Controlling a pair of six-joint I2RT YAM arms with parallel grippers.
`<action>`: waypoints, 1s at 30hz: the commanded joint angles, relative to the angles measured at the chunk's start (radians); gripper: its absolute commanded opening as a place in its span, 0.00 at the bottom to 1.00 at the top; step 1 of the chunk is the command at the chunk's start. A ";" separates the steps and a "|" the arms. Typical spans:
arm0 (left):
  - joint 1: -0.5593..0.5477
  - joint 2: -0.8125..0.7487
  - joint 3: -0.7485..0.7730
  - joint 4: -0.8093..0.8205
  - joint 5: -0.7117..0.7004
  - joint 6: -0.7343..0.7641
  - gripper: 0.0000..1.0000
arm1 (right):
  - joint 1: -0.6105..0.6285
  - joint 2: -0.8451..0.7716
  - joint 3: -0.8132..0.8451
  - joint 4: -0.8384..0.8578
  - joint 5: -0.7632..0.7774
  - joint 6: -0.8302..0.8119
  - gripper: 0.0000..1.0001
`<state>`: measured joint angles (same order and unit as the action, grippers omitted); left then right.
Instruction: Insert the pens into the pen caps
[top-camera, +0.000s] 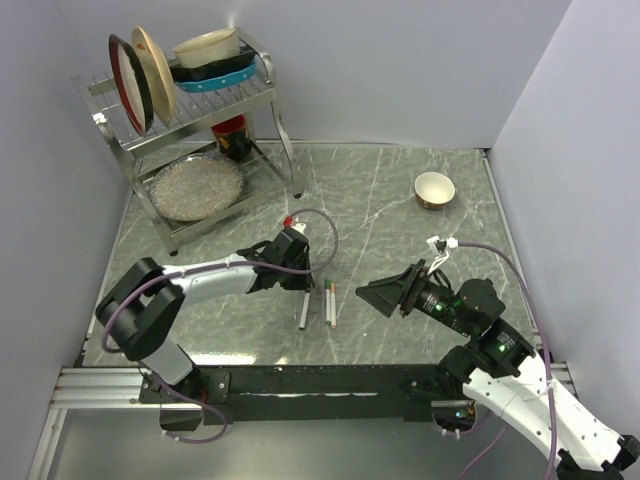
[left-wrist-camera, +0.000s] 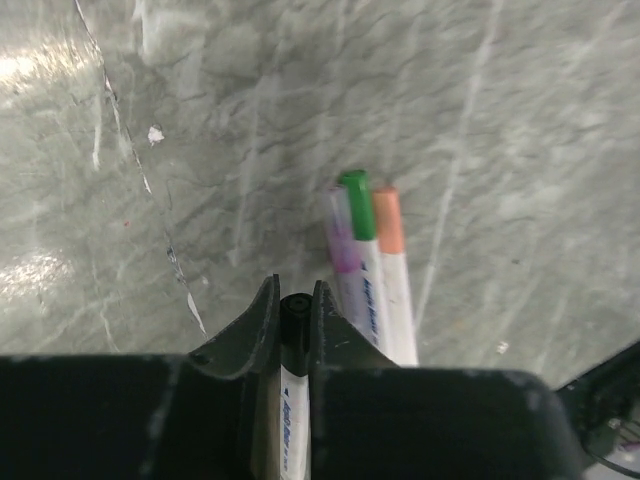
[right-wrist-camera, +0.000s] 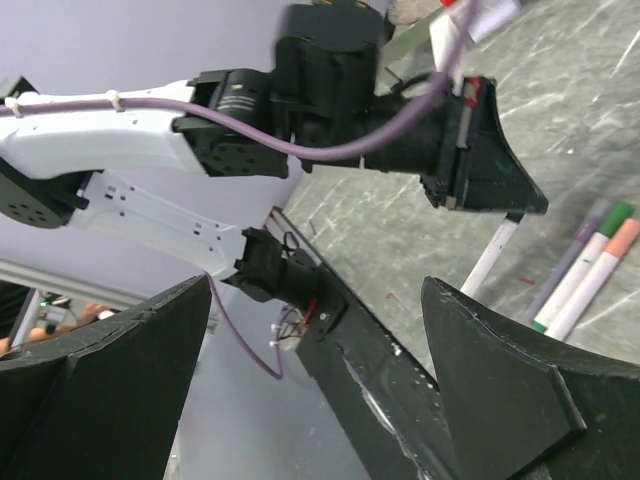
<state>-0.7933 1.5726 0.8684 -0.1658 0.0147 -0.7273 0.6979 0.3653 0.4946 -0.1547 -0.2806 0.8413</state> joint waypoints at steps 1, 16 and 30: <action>0.003 0.035 0.029 0.072 -0.004 -0.024 0.15 | 0.003 0.014 0.074 -0.006 0.006 -0.044 0.94; 0.028 -0.326 0.144 -0.058 -0.023 0.100 0.64 | 0.003 0.023 0.205 -0.279 0.133 -0.120 1.00; 0.028 -0.851 -0.061 0.015 0.126 0.207 0.99 | 0.003 0.046 0.355 -0.526 0.426 -0.053 1.00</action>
<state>-0.7670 0.7700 0.8909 -0.1612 0.1085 -0.5385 0.6979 0.4026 0.8242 -0.6296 0.0650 0.7765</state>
